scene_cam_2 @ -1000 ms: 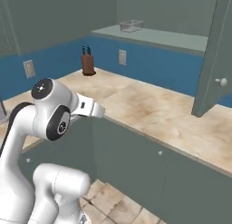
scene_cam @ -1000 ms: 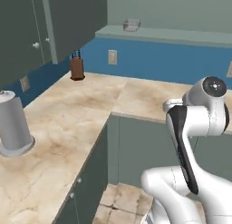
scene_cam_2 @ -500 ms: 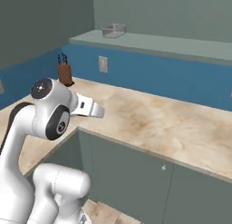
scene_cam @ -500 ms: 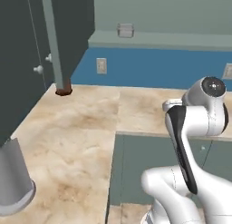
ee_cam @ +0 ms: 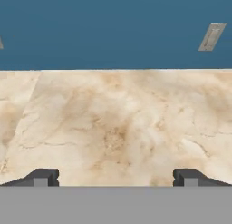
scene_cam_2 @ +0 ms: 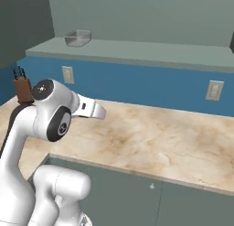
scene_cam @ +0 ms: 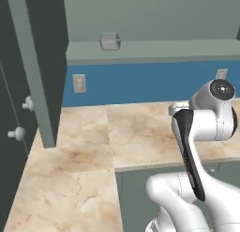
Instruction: Retrieve the tupperware and aluminum foil from the cabinet and place them on the dining counter near the plate with potato and lime to prepare for storing leftovers.
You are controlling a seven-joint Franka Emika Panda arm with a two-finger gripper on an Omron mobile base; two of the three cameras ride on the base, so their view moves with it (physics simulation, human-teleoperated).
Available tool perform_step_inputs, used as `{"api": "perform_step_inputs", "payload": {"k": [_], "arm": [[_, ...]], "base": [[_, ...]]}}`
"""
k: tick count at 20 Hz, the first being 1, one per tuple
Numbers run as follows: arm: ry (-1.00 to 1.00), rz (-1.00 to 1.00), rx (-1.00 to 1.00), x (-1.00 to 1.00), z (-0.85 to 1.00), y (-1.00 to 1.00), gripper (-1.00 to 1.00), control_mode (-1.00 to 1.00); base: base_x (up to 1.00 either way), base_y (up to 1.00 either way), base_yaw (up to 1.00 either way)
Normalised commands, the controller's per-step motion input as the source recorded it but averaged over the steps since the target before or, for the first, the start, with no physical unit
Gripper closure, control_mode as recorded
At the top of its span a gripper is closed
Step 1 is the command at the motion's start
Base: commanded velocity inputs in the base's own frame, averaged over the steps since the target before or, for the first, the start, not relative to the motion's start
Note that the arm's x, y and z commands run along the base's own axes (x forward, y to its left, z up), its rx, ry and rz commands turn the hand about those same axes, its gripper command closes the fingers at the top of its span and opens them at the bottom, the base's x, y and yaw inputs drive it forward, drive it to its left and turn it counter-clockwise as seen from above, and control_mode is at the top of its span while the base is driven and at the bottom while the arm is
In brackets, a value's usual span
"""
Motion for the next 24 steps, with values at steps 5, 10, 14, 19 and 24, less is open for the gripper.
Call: {"api": "perform_step_inputs", "payload": {"k": [5,10,14,19,24], "arm": [[0.00,0.00,0.00,0.00,0.00,0.00,-1.00,1.00],[-0.02,0.00,0.00,0.08,0.06,0.00,-1.00,-1.00],[-0.19,0.00,0.00,0.10,0.58,0.00,-1.00,-1.00],[-0.25,0.02,0.00,0.00,0.81,0.02,-1.00,-1.00],[-0.25,0.04,-0.02,0.00,0.82,0.21,-1.00,-1.00]], "base": [[0.80,0.54,-0.23],[0.51,0.15,-0.04],[0.00,0.00,0.00],[0.00,0.00,0.00],[0.00,0.00,0.00]]}}
